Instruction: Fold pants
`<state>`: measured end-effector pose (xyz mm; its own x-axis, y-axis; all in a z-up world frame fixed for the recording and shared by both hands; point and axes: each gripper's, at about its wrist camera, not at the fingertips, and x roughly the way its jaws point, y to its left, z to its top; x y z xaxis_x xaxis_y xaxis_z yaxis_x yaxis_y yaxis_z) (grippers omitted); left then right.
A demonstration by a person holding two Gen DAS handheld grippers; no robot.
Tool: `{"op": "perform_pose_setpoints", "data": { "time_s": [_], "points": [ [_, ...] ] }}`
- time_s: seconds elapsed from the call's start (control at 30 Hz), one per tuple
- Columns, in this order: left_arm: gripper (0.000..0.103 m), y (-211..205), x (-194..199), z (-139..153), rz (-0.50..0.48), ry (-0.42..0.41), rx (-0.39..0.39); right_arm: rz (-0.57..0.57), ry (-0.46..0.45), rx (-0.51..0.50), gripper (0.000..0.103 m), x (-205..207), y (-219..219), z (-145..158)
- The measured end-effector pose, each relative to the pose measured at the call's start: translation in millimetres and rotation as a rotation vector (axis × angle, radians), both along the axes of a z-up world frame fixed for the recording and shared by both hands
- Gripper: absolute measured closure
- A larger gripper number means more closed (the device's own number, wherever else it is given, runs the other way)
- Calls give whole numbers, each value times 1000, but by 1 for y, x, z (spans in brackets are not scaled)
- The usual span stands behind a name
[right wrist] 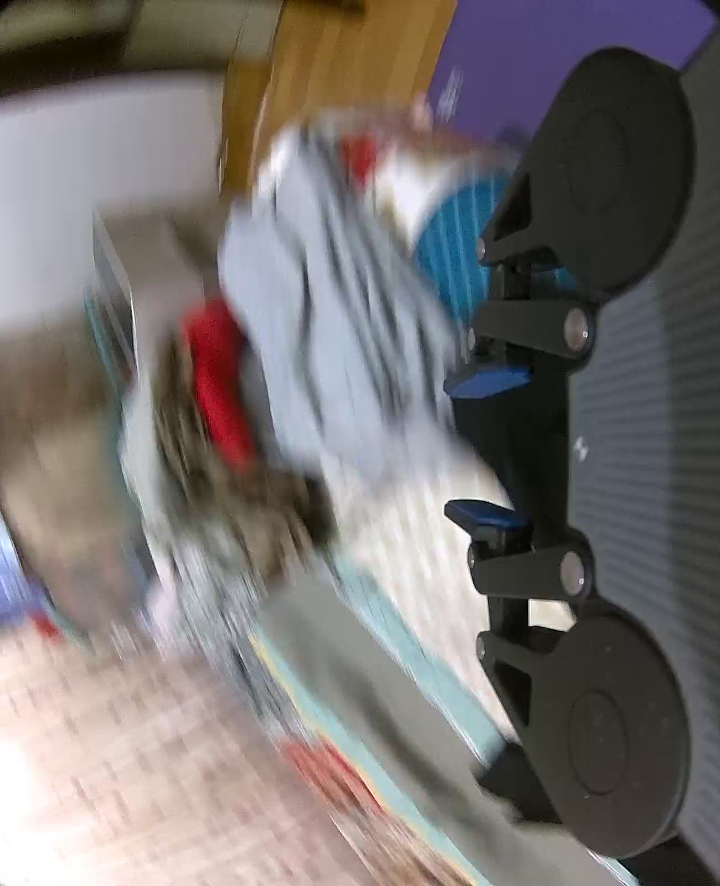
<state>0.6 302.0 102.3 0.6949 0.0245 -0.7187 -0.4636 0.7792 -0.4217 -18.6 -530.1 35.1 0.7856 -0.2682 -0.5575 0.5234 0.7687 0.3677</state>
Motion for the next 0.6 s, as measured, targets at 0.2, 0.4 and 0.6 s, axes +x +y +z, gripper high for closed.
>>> {"op": "perform_pose_setpoints", "data": {
  "time_s": [0.2,0.4,0.6],
  "points": [
    [16,-22,107,-30,-78,50,57,335,9,26,59,94,75,6],
    [12,-41,172,-72,-105,88,1,529,87,176,59,187,160,-25],
    [38,-65,197,-95,-122,146,75,537,169,290,53,263,216,-64]
  ]
}}
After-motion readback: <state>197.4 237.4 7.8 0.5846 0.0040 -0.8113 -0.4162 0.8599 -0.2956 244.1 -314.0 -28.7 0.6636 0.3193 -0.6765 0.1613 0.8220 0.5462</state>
